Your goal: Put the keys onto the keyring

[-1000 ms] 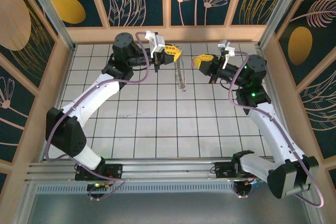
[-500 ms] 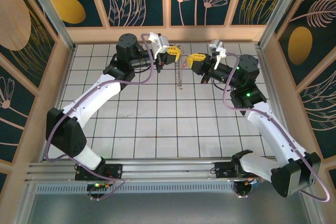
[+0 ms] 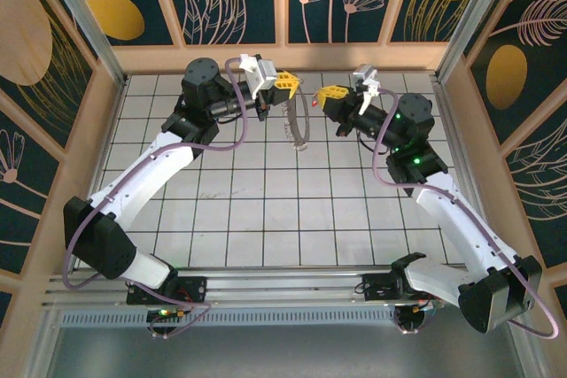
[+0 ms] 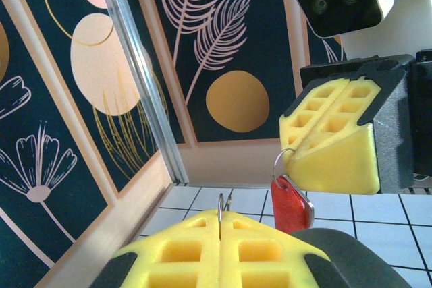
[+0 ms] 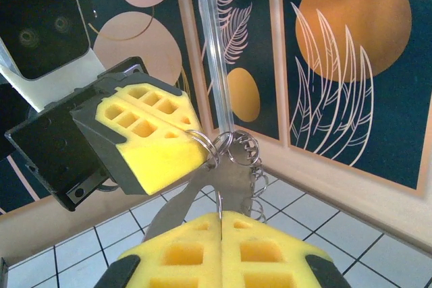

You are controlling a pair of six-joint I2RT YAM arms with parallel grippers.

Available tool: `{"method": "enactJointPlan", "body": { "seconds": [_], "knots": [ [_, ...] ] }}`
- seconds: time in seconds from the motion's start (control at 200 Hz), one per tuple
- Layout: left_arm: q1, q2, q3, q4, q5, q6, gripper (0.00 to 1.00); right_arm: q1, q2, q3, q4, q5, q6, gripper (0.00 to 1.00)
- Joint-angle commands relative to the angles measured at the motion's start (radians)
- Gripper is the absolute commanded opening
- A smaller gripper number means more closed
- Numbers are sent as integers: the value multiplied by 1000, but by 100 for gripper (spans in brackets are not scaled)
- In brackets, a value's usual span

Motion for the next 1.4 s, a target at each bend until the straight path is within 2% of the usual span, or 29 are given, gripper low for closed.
{"method": "enactJointPlan", "body": {
  "seconds": [0.0, 0.445, 1.396],
  "knots": [
    [-5, -21, -8, 32, 0, 18, 0, 16, 10, 11, 23, 22, -24, 0],
    [-5, -12, -7, 34, 22, 8, 0, 48, 50, 53, 38, 25, -44, 0],
    [-6, 25, -8, 39, 94, -32, 0, 88, 38, 64, 61, 102, -71, 0]
  ]
}}
